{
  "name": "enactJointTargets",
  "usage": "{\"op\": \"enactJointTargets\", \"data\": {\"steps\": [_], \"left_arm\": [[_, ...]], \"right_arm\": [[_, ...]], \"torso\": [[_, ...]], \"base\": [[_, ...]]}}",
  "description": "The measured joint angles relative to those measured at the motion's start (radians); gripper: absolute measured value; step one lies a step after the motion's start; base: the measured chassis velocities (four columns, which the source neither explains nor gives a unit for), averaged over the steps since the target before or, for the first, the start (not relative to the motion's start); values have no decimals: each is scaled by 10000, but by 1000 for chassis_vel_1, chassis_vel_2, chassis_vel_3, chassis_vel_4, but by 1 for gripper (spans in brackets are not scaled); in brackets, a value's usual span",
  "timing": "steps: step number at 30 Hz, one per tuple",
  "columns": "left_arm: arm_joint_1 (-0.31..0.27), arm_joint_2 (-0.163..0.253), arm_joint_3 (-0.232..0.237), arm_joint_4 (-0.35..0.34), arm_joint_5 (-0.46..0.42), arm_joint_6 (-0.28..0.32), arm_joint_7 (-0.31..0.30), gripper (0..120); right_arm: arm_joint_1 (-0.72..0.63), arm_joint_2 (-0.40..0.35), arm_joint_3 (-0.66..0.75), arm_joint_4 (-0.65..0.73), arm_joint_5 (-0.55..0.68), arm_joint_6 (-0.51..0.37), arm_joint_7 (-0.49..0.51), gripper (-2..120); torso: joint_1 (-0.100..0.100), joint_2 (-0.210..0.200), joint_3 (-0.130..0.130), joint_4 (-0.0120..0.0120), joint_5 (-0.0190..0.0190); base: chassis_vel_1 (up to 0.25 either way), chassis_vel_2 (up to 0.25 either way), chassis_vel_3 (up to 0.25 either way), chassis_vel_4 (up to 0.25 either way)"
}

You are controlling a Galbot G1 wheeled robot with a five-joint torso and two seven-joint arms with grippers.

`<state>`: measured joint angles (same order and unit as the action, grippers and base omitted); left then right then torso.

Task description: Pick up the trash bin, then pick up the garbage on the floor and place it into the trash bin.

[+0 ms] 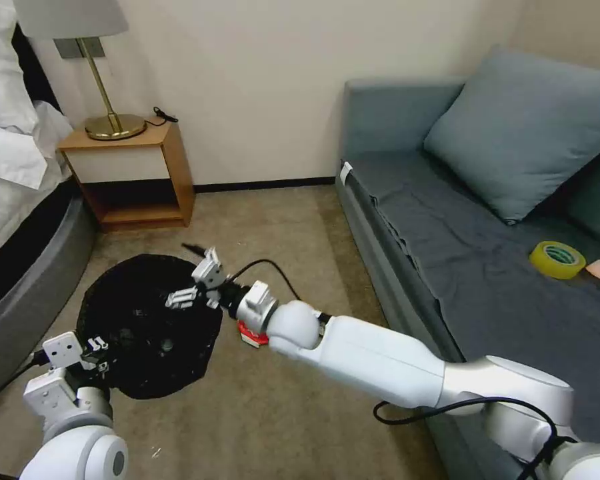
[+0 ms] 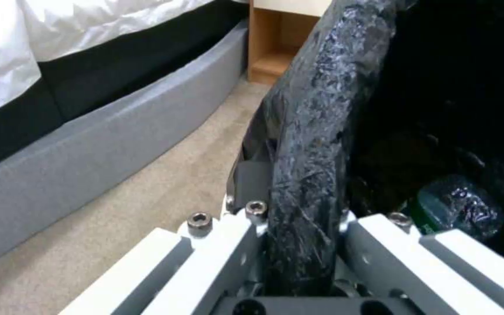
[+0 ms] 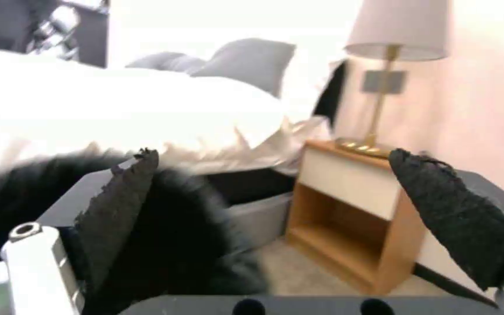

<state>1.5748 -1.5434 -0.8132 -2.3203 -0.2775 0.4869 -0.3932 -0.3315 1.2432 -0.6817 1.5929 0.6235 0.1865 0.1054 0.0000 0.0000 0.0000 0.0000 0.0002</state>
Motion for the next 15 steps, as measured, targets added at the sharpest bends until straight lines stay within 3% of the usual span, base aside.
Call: {"op": "enactJointTargets", "data": {"steps": [3,5,7,9,11,15], "left_arm": [[1,6,-75,4,-31,15,0,2],[2,6,-81,4,-33,17,-1,2],[14,2,-97,7,-44,18,2,2],[8,-12,-115,36,-32,16,1,2],[2,-21,-118,46,-25,15,1,2],[-3,-60,-111,46,19,4,2,2]], "right_arm": [[-508,-821,903,1118,408,-286,322,100],[-587,-955,1024,1267,465,-324,373,100],[-1327,-1925,2039,2367,691,-704,802,100],[-1951,-2402,2887,3032,716,-959,1114,100],[-2360,-2583,3435,3386,696,-1086,1238,100],[-4409,-3075,5548,4823,197,-1463,2067,100]], "torso": [[0,0,0,1,1],[0,0,0,2,2],[0,0,0,-2,1],[0,0,0,-4,0],[0,0,0,-3,1],[0,0,-1,-2,2]], "base": [[0,0,0,0],[0,0,0,0],[0,0,0,0],[0,0,0,0],[0,0,0,0],[0,0,0,0]]}}
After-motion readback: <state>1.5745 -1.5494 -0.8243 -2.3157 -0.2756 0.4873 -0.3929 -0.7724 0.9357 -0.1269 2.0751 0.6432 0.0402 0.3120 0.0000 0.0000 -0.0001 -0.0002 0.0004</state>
